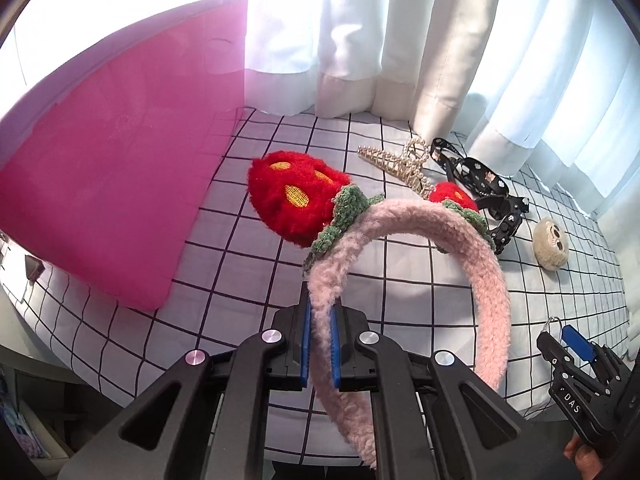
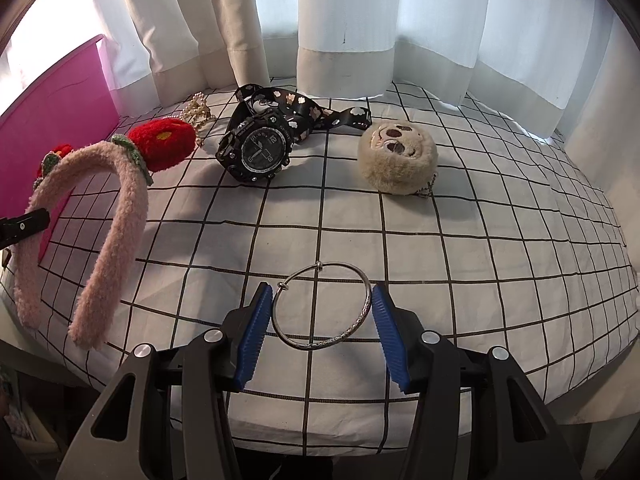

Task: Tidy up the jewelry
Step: 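Lift and carry the headband and bangle over the pink tub with both grippers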

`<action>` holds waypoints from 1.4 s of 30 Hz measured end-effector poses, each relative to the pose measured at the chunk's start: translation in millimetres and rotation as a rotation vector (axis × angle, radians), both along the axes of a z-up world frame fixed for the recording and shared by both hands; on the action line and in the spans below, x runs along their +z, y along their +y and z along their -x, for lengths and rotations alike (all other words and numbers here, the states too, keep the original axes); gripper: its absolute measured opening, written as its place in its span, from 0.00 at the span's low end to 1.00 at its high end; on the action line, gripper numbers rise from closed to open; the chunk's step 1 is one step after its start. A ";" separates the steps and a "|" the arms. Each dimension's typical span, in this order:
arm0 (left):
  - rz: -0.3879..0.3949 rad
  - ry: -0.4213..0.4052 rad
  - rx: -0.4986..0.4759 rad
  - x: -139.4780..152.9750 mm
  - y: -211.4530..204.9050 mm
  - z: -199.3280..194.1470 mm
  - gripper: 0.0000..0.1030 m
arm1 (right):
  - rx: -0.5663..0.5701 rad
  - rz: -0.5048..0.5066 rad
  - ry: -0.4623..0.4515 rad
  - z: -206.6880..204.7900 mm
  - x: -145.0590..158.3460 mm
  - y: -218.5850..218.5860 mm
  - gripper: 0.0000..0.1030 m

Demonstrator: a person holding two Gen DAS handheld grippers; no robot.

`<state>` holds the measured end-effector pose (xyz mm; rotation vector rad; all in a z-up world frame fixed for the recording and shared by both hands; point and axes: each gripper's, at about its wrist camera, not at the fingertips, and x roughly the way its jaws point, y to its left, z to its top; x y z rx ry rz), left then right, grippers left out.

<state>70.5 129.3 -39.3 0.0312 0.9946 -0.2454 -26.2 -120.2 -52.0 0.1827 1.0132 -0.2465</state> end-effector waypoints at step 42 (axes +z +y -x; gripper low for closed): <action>-0.003 -0.192 0.464 154.6 227.7 -93.1 0.09 | 0.636 -0.078 -0.334 -224.1 207.9 247.0 0.48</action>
